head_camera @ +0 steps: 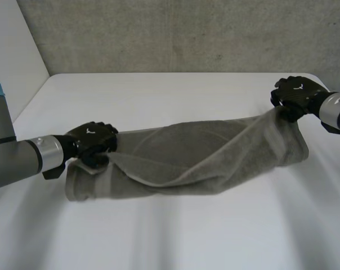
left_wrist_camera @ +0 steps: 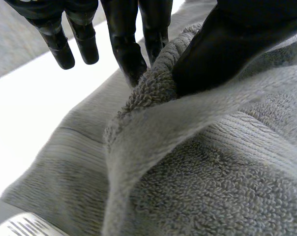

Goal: Fold the towel.

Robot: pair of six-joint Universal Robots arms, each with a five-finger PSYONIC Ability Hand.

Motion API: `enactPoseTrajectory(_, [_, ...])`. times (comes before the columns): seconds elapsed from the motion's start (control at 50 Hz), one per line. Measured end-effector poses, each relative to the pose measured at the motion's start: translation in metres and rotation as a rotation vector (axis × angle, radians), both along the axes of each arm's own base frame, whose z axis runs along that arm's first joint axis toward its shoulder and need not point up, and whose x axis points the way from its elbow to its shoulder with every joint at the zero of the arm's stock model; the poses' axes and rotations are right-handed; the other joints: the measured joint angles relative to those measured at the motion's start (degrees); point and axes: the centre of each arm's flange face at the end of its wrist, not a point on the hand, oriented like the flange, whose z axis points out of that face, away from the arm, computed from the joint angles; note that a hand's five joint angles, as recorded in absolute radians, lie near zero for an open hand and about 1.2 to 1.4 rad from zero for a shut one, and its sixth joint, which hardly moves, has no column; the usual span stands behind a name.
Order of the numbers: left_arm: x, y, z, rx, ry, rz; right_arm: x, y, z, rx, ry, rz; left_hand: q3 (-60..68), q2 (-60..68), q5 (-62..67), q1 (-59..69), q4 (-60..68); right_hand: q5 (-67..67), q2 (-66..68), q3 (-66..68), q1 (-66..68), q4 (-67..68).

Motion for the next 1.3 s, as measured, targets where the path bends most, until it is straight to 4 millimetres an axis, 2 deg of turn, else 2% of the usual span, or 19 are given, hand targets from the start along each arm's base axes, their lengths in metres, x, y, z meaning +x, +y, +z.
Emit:
enactPoseTrajectory(0.1, [-0.001, -0.018, -0.004, -0.073, 0.062, 0.040, 0.007, -0.013, -0.015, -0.045, -0.040, -0.041, 0.0, 0.0, 0.0, 0.0, 0.0, 0.0, 0.0, 0.0, 0.0, 0.0])
enactPoseTrajectory(0.22, [0.000, -0.036, 0.001, -0.143, 0.147, 0.105, 0.010, -0.024, -0.032, -0.065, -0.071, -0.076, 0.0, 0.0, 0.0, 0.0, 0.0, 0.0, 0.0, 0.0, 0.0, 0.0])
enactPoseTrajectory(0.34, [0.002, -0.047, 0.003, -0.191, 0.192, 0.148, 0.012, -0.033, -0.044, -0.090, -0.097, -0.103, 0.0, 0.0, 0.0, 0.0, 0.0, 0.0, 0.0, 0.0, 0.0, 0.0])
enactPoseTrajectory(0.6, [0.001, -0.047, -0.013, -0.167, 0.180, 0.155, 0.018, -0.047, -0.059, -0.162, -0.163, -0.144, 0.0, 0.0, 0.0, 0.0, 0.0, 0.0, 0.0, 0.0, 0.0, 0.0])
enactPoseTrajectory(1.2, [0.005, -0.058, -0.030, -0.168, 0.150, 0.217, 0.021, -0.070, -0.074, -0.273, -0.181, -0.221, 0.0, -0.1, -0.1, 0.0, 0.0, 0.0, 0.0, 0.0, 0.0, 0.0])
enactPoseTrajectory(1.24, [0.005, -0.059, -0.031, -0.172, 0.148, 0.222, 0.022, -0.072, -0.076, -0.275, -0.181, -0.221, 0.0, -3.4, -3.4, -2.6, 0.0, 0.0, 0.0, 0.0, 0.0, 0.0])
enactPoseTrajectory(1.3, [0.005, -0.061, -0.032, -0.181, 0.146, 0.229, 0.023, -0.074, -0.080, -0.275, -0.181, -0.219, 0.0, -21.8, -21.1, -20.4, 0.0, 0.0, 0.0, 0.0, 0.0, 0.0])
